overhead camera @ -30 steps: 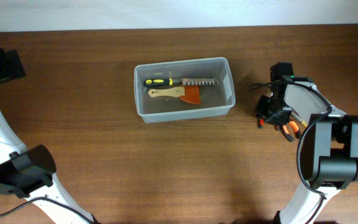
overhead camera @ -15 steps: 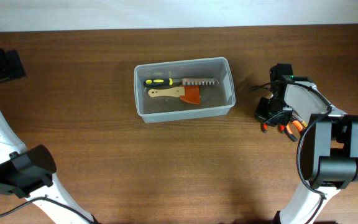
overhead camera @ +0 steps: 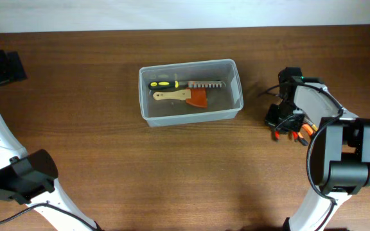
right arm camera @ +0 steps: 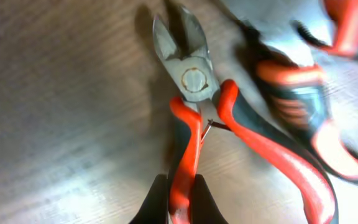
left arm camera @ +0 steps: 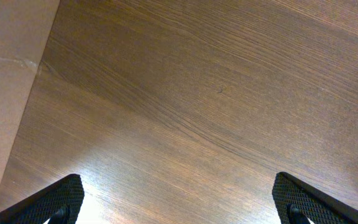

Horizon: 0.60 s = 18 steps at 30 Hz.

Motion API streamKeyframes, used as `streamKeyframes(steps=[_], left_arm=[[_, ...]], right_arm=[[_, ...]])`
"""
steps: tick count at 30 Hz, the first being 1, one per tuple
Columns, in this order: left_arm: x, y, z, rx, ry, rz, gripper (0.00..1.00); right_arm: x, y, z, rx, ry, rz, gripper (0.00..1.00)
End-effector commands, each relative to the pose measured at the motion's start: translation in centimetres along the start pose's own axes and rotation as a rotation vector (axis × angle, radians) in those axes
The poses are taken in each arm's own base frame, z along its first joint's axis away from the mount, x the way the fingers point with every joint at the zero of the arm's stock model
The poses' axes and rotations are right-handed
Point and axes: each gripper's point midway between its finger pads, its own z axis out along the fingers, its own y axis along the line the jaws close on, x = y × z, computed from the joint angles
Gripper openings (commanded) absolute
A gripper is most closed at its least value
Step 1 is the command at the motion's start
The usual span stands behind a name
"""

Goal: Pack container
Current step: 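Carry red pliers with right gripper and drop them in the container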

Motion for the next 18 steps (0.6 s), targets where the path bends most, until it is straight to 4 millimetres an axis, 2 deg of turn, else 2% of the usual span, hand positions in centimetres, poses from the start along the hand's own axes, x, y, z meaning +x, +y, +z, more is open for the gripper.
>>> streamKeyframes(steps=[1, 2, 3, 7, 10, 12, 15, 18], left_arm=[[-0.1, 0.0, 0.4, 0.009, 0.006, -0.017, 0.99], [-0.1, 0.0, 0.4, 0.009, 0.006, -0.017, 0.99], [-0.1, 0.0, 0.4, 0.009, 0.006, -0.017, 0.99], [-0.1, 0.0, 0.4, 0.009, 0.006, -0.017, 0.99], [-0.1, 0.0, 0.4, 0.009, 0.006, -0.017, 0.99], [-0.1, 0.0, 0.4, 0.009, 0.006, -0.017, 0.99], [-0.1, 0.0, 0.4, 0.009, 0.006, -0.017, 0.99], [-0.1, 0.0, 0.4, 0.009, 0.006, -0.017, 0.99]], right_arm=[[-2.2, 0.4, -4.3, 0.013, -0.097, -0.013, 0.04], [-2.3, 0.8, -5.4, 0.003, -0.112, -0.038, 0.04], [-2.7, 1.8, -7.9, -0.019, -0.151, -0.092, 0.04], [-2.7, 5.1, -14.4, -0.076, -0.284, -0.243, 0.04], [-1.4, 9.2, -19.6, -0.137, -0.399, -0.430, 0.04], [-0.1, 11.8, -22.1, -0.166, -0.470, -0.550, 0.04], [2.1, 16.4, -24.7, -0.197, -0.573, -0.771, 0.04], [4.5, 21.1, -25.5, -0.213, -0.667, -1.001, 0.04]])
